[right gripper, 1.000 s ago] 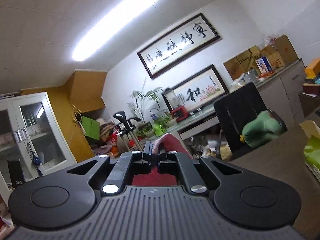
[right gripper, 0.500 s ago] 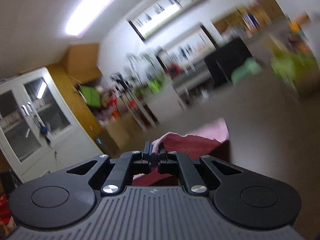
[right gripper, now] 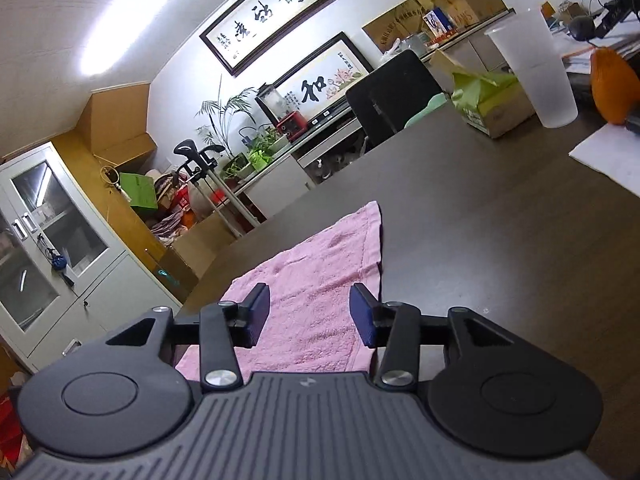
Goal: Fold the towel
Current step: 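Open both tools to release the towel corners, then move both tools to the labelled edge of the flat towel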
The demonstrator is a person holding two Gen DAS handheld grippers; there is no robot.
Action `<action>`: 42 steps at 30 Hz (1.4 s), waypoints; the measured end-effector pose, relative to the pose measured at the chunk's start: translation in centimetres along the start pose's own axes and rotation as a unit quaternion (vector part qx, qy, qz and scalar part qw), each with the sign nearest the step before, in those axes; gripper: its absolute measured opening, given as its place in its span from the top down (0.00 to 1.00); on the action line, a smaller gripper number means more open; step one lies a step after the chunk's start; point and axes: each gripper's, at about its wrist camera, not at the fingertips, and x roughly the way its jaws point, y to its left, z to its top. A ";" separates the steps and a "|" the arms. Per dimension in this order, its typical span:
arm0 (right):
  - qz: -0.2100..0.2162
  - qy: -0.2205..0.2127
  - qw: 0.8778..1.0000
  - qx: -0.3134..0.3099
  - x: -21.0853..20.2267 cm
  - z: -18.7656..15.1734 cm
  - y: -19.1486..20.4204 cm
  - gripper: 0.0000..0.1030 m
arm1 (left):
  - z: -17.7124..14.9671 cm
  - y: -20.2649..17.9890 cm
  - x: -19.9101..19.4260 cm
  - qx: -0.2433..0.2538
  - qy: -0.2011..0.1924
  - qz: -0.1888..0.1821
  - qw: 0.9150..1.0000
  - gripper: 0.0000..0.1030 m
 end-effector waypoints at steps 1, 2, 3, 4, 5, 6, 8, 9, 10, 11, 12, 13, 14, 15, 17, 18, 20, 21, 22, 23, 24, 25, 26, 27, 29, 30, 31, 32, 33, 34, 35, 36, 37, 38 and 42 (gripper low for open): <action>0.001 0.013 1.000 -0.008 0.5 -0.3 0.3 0.54 | 0.2 0.2 -0.4 0.001 -0.009 0.000 1.000 0.36; 0.000 0.027 0.999 -0.017 1.1 -0.7 0.7 0.54 | 0.3 0.3 -0.5 0.002 -0.014 0.001 1.000 0.35; -0.001 0.037 0.999 -0.024 1.6 -1.0 0.9 0.54 | 0.7 0.6 -0.8 0.004 -0.025 0.012 1.000 0.33; -0.002 0.051 0.998 -0.037 2.4 -1.5 1.4 0.53 | 1.0 0.7 -0.8 0.007 -0.032 0.020 0.999 0.32; -0.002 0.063 0.997 -0.049 3.2 -1.9 2.0 0.51 | 1.3 0.8 -0.7 0.010 -0.039 0.027 0.999 0.30; -0.003 0.075 0.995 -0.060 3.9 -2.2 2.5 0.48 | 2.0 0.8 -0.3 0.021 -0.044 0.033 0.998 0.29; -0.011 0.091 0.993 -0.081 5.1 -2.9 3.7 0.44 | 2.8 0.5 0.6 0.036 -0.040 0.034 0.998 0.29; -0.016 0.100 0.990 -0.095 5.7 -3.3 4.4 0.41 | 3.1 0.3 1.1 0.043 -0.038 0.029 0.998 0.29; -0.021 0.106 0.989 -0.103 6.2 -3.6 4.9 0.38 | 3.3 -0.1 1.7 0.059 -0.031 0.011 0.998 0.29; -0.025 0.112 0.987 -0.111 6.5 -3.8 5.4 0.35 | 3.3 -0.3 2.2 0.065 -0.028 0.007 0.997 0.29; -0.028 0.120 0.986 -0.116 7.0 -3.9 5.7 0.33 | 3.5 -1.2 3.5 0.080 -0.018 0.009 0.997 0.29; -0.030 0.129 0.984 -0.121 7.4 -4.1 6.0 0.32 | 3.5 -1.7 4.3 0.094 -0.011 0.010 0.995 0.29; -0.032 0.138 0.982 -0.126 7.9 -4.2 6.3 0.32 | 3.3 -2.3 5.2 0.107 -0.006 0.015 0.994 0.29; -0.038 0.147 0.980 -0.130 8.4 -4.2 6.5 0.30 | 3.2 -2.9 6.0 0.119 0.000 0.020 0.993 0.29; -0.044 0.158 0.977 -0.136 8.7 -4.2 6.5 0.30 | 2.9 -3.7 7.3 0.140 0.010 0.028 0.990 0.29; -0.048 0.163 0.976 -0.137 8.9 -4.2 6.3 0.30 | 2.5 -4.3 8.1 0.158 0.023 0.035 0.987 0.30; -0.041 0.168 0.976 -0.135 8.7 -4.1 5.9 0.30 | 1.6 -4.5 8.4 0.169 0.039 0.036 0.984 0.30; -0.031 0.170 0.977 -0.125 8.5 -3.9 5.5 0.30 | 1.2 -4.5 8.3 0.172 0.045 0.035 0.983 0.30; -0.020 0.172 0.978 -0.114 8.2 -3.7 5.0 0.29 | 1.0 -4.5 8.0 0.174 0.044 0.034 0.983 0.30; -0.013 0.173 0.979 -0.106 8.2 -3.6 4.6 0.30 | 0.8 -4.4 7.8 0.175 0.044 0.033 0.983 0.30; -0.001 0.176 0.980 -0.093 8.0 -3.3 3.9 0.30 | 0.6 -4.3 7.4 0.172 0.048 0.029 0.983 0.30; 0.008 0.178 0.981 -0.079 7.7 -3.1 3.3 0.30 | 0.5 -4.1 7.1 0.167 0.052 0.025 0.984 0.30; 0.012 0.179 0.981 -0.073 7.6 -2.9 3.0 0.30 | 0.4 -3.8 6.7 0.162 0.056 0.022 0.985 0.30; 0.013 0.179 0.981 -0.072 7.4 -2.8 2.8 0.30 | 0.2 -3.6 6.2 0.156 0.059 0.016 0.986 0.29; 0.014 0.180 0.981 -0.072 7.2 -2.7 2.8 0.30 | 0.0 -3.5 5.8 0.158 0.056 0.015 0.986 0.27; 0.013 0.179 0.981 -0.073 7.1 -2.8 2.8 0.30 | -0.1 -3.4 5.6 0.157 0.053 0.017 0.986 0.26; 0.012 0.179 0.981 -0.075 7.0 -2.8 2.9 0.30 | 0.0 -3.2 5.8 0.152 0.053 0.017 0.987 0.25; 0.010 0.179 0.981 -0.076 7.0 -2.8 3.0 0.29 | 0.1 -3.0 5.8 0.144 0.054 0.014 0.988 0.25; 0.009 0.178 0.981 -0.076 6.8 -2.8 3.0 0.29 | 0.3 -2.8 5.8 0.136 0.054 0.012 0.989 0.25; 0.008 0.170 0.983 -0.073 6.6 -2.7 3.0 0.27 | 0.5 -2.7 5.7 0.129 0.053 0.010 0.990 0.26; 0.008 0.165 0.984 -0.071 6.5 -2.7 3.0 0.25 | 0.6 -2.6 5.5 0.125 0.050 0.009 0.991 0.26; 0.010 0.157 0.985 -0.074 6.2 -2.7 2.9 0.24 | 0.7 -2.3 5.0 0.115 0.042 0.003 0.992 0.26; 0.007 0.149 0.985 -0.083 5.8 -2.8 3.0 0.24 | 0.7 -2.0 4.4 0.111 0.031 0.000 0.993 0.25; 0.002 0.142 0.986 -0.091 5.5 -2.9 3.0 0.24 | 0.7 -1.9 4.1 0.111 0.025 0.001 0.994 0.24; -0.015 0.117 0.986 -0.121 3.7 -3.2 3.1 0.19 | 0.7 -0.2 2.0 0.111 -0.020 0.018 0.994 0.18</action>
